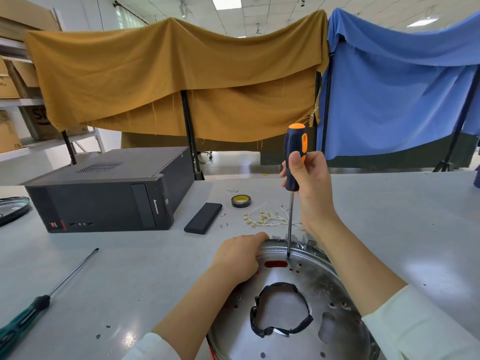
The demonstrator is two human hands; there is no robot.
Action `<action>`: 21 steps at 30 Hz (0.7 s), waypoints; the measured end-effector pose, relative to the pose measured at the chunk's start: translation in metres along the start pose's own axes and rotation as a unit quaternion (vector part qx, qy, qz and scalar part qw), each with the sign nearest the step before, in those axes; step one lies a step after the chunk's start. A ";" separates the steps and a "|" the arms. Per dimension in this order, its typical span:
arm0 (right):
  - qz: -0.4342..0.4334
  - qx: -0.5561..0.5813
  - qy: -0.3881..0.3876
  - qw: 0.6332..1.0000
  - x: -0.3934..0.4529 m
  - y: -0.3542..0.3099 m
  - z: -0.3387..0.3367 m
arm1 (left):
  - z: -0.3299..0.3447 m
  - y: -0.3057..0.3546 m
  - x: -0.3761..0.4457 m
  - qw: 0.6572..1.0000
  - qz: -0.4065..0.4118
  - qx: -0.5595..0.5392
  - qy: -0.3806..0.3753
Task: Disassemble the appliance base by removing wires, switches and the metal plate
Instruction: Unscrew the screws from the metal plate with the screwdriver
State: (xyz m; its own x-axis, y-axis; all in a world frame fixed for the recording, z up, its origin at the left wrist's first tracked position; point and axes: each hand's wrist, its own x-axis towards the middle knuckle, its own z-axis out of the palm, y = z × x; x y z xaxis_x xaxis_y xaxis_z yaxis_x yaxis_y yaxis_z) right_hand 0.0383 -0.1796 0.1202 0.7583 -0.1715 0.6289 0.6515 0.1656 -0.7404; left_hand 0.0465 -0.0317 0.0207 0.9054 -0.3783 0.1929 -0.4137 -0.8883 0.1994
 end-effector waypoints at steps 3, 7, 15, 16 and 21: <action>0.017 0.014 -0.015 1.000 0.002 0.000 -0.002 | 0.000 0.000 0.000 1.000 0.002 0.003 -0.001; 0.059 0.058 -0.073 0.994 0.002 0.000 0.002 | -0.002 0.001 -0.001 1.000 0.002 0.006 -0.001; 0.010 0.031 -0.084 0.996 -0.005 -0.003 0.008 | -0.003 0.001 -0.002 1.000 0.003 0.001 -0.006; 0.010 0.037 -0.077 0.996 -0.004 -0.002 0.007 | -0.003 0.001 -0.002 1.000 0.004 -0.001 -0.005; 0.068 0.054 -0.070 0.994 0.001 -0.001 0.002 | -0.003 0.002 -0.002 1.000 0.006 0.000 -0.002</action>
State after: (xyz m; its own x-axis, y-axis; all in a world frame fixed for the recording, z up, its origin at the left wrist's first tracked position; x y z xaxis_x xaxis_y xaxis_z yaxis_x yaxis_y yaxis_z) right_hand 0.0390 -0.1784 0.1218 0.8304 -0.0049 0.5572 0.5355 0.2834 -0.7956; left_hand 0.0437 -0.0316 0.0238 0.9006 -0.3905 0.1907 -0.4248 -0.8837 0.1967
